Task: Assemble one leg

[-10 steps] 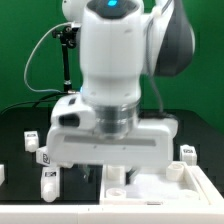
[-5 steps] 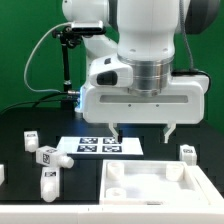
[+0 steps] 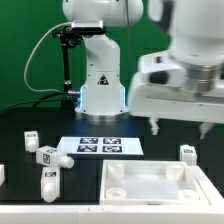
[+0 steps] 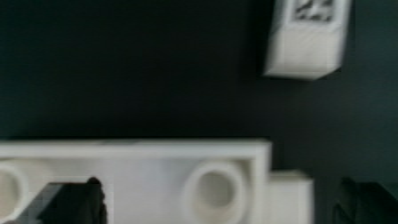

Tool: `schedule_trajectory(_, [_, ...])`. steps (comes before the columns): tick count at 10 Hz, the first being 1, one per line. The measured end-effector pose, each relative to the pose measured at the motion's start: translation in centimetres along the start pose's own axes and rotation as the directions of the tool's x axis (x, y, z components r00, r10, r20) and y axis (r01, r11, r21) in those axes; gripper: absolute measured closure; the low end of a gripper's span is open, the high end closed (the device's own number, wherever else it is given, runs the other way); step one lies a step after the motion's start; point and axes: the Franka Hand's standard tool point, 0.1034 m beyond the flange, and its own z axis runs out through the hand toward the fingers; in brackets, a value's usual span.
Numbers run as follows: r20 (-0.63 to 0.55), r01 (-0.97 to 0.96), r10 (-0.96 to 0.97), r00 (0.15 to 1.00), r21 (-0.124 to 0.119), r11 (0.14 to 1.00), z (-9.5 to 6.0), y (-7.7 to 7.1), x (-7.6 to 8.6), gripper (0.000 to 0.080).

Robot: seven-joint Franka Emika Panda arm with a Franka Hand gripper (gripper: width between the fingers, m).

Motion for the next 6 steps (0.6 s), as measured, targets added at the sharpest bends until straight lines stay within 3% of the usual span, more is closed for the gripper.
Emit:
schedule_trajectory(1, [0.081, -0.001, 0.002, 0.997, -0.008, 1.000, -0.4, 1.5, -0.1, 0.0151])
schedule_trajectory(2, [0.101, -0.010, 0.011, 0.995, -0.011, 1.000, -0.2, 1.6, 0.6, 0.0151])
schedule_trajectory(4, [0.248, -0.019, 0.027, 0.968, -0.036, 0.999, 0.6, 1.7, -0.1, 0.0151])
schedule_trajectory(6, [0.369, -0.144, 0.130, 0.920, 0.012, 0.989, 2.6, -1.3, -0.5, 0.0151])
